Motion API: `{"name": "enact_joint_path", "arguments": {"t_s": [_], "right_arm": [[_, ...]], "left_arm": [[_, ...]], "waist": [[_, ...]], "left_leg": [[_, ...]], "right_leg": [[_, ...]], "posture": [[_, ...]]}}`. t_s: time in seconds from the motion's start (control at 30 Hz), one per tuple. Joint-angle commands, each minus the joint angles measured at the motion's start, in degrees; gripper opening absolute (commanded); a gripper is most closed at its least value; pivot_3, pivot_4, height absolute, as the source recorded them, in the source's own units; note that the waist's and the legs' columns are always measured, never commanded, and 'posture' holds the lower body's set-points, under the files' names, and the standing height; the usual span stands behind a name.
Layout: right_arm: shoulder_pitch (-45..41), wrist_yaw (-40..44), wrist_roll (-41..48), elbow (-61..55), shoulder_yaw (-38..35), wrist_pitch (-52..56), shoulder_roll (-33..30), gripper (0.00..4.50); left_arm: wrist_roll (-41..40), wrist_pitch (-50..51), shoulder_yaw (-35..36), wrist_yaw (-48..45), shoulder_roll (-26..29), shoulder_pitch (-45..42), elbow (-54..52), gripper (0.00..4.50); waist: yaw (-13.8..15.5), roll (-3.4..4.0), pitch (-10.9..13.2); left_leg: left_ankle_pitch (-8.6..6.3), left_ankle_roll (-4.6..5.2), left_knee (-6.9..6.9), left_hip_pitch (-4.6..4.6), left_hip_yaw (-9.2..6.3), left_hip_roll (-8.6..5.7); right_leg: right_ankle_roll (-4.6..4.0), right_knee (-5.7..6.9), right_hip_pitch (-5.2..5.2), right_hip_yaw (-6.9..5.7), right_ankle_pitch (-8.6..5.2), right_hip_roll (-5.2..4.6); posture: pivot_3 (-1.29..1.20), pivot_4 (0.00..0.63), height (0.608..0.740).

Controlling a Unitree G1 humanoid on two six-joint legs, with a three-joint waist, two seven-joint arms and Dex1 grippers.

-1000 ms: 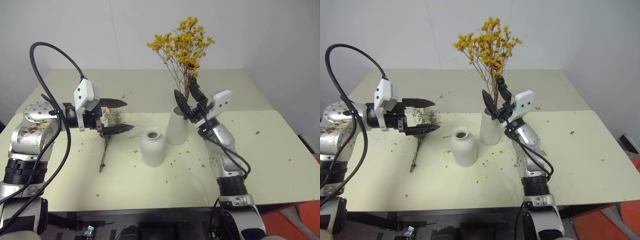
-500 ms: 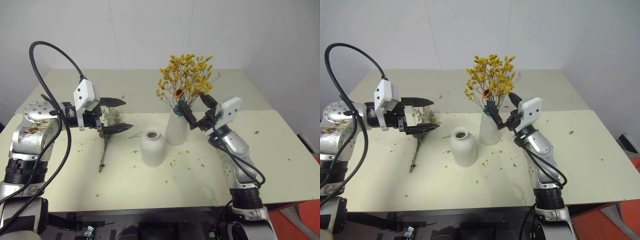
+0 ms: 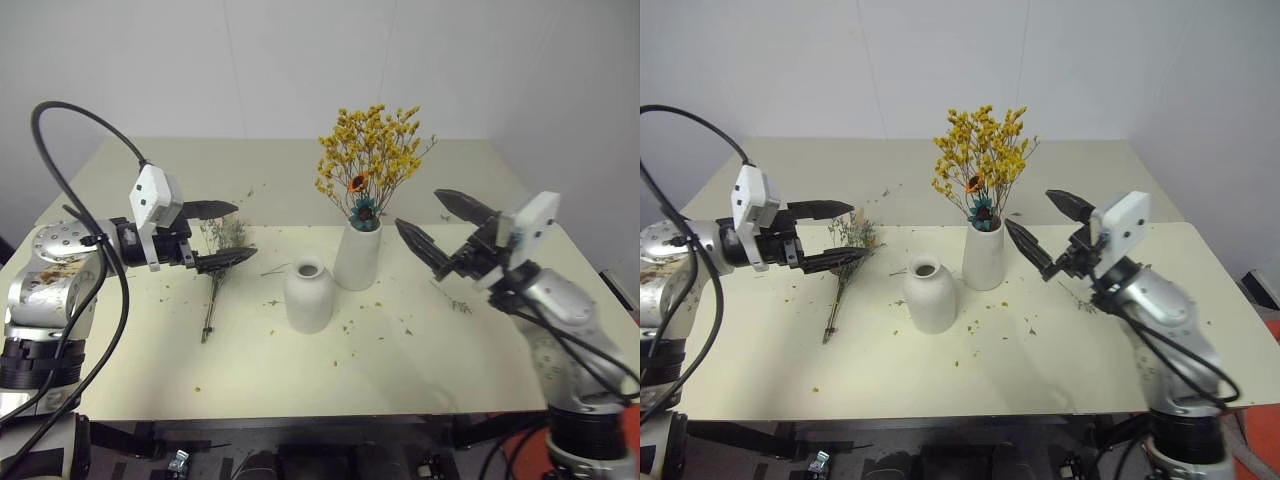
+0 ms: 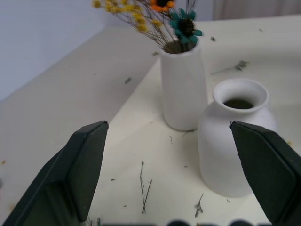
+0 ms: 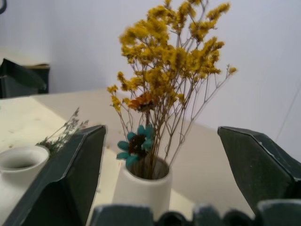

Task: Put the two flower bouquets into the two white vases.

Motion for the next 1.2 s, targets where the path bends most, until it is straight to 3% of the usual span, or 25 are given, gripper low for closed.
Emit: {"name": "enact_joint_path", "arguments": {"t_s": [0.03, 0.13, 0.23, 0.33, 0.5, 0.6, 0.8, 1.2], "right_arm": [[2.81, 6.36, 10.28, -5.76, -5.32, 9.00, -8.42, 4.48], [4.64, 12.06, 12.58, -8.17, -5.56, 11.31, -15.65, 4.48], [-1.27, 10.73, 15.81, -7.41, -2.41, 17.63, -20.13, 4.48], [-7.82, 10.56, 17.63, -6.40, 0.48, 21.83, -22.60, 4.48], [-17.15, 12.09, 18.44, -5.37, 6.10, 26.63, -24.73, 4.48], [-20.99, 13.08, 17.15, -4.26, 9.33, 28.04, -24.84, 4.48], [-23.96, 15.41, 14.88, -3.33, 12.76, 27.57, -23.63, 4.48], [-23.14, 14.55, 13.29, -4.71, 11.25, 28.65, -23.18, 4.48]], "left_arm": [[-1.55, 4.86, 5.76, 6.10, 1.68, 3.87, -5.74, 4.50], [0.01, 12.25, 6.77, 14.01, 2.06, 6.03, -8.42, 4.50], [-0.42, 23.97, 6.23, 24.04, -0.23, 4.60, -11.53, 4.50], [-1.76, 36.71, 6.73, 32.81, -3.76, 2.88, -15.07, 4.50], [-1.30, 50.23, 6.99, 39.05, -5.22, 3.46, -16.07, 4.50], [0.09, 53.22, 4.71, 41.13, -5.42, 2.80, -13.17, 4.50], [4.02, 49.62, -1.68, 43.81, -7.92, -1.76, -4.13, 4.50], [8.14, 43.07, -7.83, 42.00, -13.10, -10.92, 13.99, 4.50]], "waist": [[-0.09, -0.01, 0.00], [0.06, -0.04, 0.01], [-0.10, -0.08, 0.03], [-0.03, -0.15, 0.02], [0.01, -0.21, 0.00], [0.07, -0.22, 0.01], [0.92, -0.23, 0.02], [1.47, -0.24, 0.01]], "left_leg": [[0.00, 0.00, 0.00, 0.03, 0.01, 0.02], [0.00, 0.00, 0.02, 0.13, 0.00, 0.01], [-0.01, -0.01, 0.00, 0.70, -0.01, 0.04], [-0.01, -0.01, 0.01, 0.83, 0.00, 0.00], [-0.01, -0.02, -0.12, 0.53, -0.06, 0.01], [-0.02, -0.02, -0.19, 0.50, -0.07, 0.00], [-0.01, -0.02, -0.16, 0.52, -0.08, -0.04], [-0.02, -0.03, -0.15, 0.40, -0.07, -0.05]], "right_leg": [[0.00, 0.00, 0.02, 0.01, 0.00, 0.00], [0.34, 0.01, 0.09, 0.00, -0.21, 0.00], [0.37, -0.12, 0.67, -0.04, -0.26, 0.02], [0.29, -0.21, 0.82, -0.04, -0.31, -0.06], [0.39, -0.27, 0.55, -0.10, -0.29, -0.02], [0.36, -0.33, 0.52, -0.10, -0.29, -0.03], [0.37, -0.33, 0.55, -0.14, -0.28, -0.07], [0.13, -0.35, 0.49, -0.13, -0.13, -0.07]], "posture": [[0.00, 0.150, 0.740], [0.00, 0.150, 0.740], [0.00, 0.150, 0.740], [0.00, 0.150, 0.740], [0.00, 0.150, 0.740], [0.00, 0.150, 0.740], [0.00, 0.150, 0.740], [0.00, 0.150, 0.740]]}}
